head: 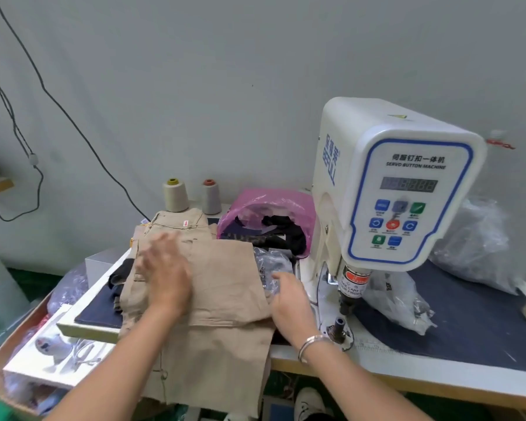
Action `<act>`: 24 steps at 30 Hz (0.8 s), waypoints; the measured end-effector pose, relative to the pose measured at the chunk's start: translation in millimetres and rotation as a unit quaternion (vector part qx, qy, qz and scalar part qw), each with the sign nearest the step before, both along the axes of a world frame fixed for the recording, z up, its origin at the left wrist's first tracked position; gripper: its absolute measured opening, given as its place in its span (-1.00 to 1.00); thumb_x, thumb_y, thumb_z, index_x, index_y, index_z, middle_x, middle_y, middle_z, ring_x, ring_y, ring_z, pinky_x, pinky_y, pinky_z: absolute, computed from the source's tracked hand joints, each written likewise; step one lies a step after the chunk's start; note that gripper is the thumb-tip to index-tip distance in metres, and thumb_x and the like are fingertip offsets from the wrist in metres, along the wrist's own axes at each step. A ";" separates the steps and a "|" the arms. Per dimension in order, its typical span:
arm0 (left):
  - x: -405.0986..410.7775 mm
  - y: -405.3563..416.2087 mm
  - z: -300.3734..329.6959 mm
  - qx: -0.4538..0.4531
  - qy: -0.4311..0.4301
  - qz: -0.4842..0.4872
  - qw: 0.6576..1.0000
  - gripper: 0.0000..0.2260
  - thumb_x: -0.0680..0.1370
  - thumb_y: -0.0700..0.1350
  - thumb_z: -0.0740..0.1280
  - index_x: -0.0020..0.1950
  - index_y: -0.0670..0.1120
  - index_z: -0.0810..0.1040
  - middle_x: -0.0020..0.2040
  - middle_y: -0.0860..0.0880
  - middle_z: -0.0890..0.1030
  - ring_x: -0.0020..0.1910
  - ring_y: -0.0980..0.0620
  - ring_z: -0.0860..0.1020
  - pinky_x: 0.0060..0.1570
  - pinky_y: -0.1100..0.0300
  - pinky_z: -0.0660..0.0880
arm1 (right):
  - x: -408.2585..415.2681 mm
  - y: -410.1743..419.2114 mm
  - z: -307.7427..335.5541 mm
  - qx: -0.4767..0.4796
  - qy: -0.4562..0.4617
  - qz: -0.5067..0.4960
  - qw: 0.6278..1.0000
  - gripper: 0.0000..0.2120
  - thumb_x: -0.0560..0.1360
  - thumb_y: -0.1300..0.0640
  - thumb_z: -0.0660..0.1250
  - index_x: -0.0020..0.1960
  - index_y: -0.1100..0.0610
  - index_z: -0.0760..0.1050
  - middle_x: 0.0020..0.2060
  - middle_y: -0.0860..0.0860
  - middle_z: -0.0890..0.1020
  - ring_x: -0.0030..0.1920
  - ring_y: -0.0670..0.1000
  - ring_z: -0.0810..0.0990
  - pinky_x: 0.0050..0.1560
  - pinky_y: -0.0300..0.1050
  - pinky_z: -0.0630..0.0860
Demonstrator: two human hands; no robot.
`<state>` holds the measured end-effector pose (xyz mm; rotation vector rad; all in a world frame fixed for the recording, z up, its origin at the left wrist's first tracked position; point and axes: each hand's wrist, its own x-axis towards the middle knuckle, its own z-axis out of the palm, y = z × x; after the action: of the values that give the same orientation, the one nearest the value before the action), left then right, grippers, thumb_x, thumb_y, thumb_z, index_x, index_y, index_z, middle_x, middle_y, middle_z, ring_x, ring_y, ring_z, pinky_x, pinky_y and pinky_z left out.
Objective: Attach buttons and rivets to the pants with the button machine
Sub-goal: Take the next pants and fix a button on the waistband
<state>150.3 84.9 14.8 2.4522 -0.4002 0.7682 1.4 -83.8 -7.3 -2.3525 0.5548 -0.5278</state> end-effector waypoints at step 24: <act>-77.9 -50.7 -51.7 0.093 0.015 -0.186 0.978 -0.87 0.30 -0.19 0.13 -0.45 -0.06 0.36 -0.45 0.03 0.44 -0.42 -0.06 0.44 -0.38 0.07 0.40 | 63.8 -35.0 -12.3 -0.275 0.148 0.005 0.950 -0.84 0.52 0.07 0.21 0.00 -0.03 0.56 -0.06 -0.04 0.62 0.02 0.06 0.56 -0.07 -0.06 0.21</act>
<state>72.4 34.2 -37.0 2.4465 -0.9232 0.5524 65.1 -118.8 -19.5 -2.9968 0.5831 -0.3547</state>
